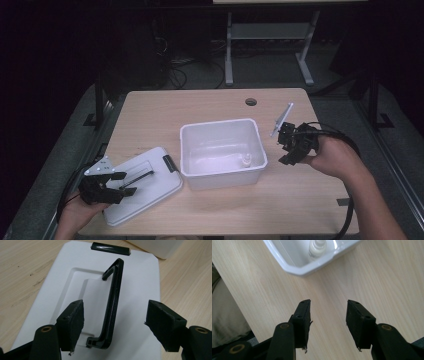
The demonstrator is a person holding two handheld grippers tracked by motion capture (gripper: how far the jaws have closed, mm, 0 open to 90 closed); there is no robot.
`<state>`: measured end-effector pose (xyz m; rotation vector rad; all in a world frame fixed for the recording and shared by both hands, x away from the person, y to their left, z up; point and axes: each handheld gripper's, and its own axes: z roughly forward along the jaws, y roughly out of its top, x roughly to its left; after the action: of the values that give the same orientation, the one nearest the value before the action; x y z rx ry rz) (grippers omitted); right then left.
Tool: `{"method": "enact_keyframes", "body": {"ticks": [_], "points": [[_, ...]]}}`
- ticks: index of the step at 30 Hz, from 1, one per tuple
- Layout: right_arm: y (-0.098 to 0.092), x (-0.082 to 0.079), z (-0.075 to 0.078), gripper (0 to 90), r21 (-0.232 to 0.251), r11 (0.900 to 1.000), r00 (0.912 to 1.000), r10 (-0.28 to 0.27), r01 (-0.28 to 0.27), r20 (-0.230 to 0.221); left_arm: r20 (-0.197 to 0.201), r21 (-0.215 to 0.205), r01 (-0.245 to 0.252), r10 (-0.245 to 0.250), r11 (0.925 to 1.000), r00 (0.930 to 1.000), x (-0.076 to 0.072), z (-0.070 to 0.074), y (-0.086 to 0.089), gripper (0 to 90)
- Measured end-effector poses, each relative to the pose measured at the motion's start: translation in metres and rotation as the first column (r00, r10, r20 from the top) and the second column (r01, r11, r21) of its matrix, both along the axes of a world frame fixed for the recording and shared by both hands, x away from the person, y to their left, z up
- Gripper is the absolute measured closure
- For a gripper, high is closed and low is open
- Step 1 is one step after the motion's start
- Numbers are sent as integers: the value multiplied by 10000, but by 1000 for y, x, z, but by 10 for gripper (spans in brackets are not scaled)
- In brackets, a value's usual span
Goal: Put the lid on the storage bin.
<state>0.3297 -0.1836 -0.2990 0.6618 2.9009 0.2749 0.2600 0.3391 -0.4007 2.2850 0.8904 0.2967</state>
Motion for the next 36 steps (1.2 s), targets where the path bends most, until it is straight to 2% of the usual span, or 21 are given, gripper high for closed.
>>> {"method": "enact_keyframes", "body": {"ticks": [6,21,31,36], "points": [[-14,-7,-13,516,212,9995,9997,-231,231,30,-55,35,69,-69,10000,10000,1,-1,-1,300],[-32,-17,-41,492,729,9946,9972,-742,745,-67,-135,39,24,-23,10000,9999,0,-3,-2,300],[-45,-26,-59,452,1174,9859,9925,-1214,1189,147,-208,69,72,-71,9999,9998,1,-4,-3,299],[-47,-29,-66,443,1147,9858,9919,-1255,1225,189,-221,111,119,-116,9999,9997,0,-4,-4,299]]}}
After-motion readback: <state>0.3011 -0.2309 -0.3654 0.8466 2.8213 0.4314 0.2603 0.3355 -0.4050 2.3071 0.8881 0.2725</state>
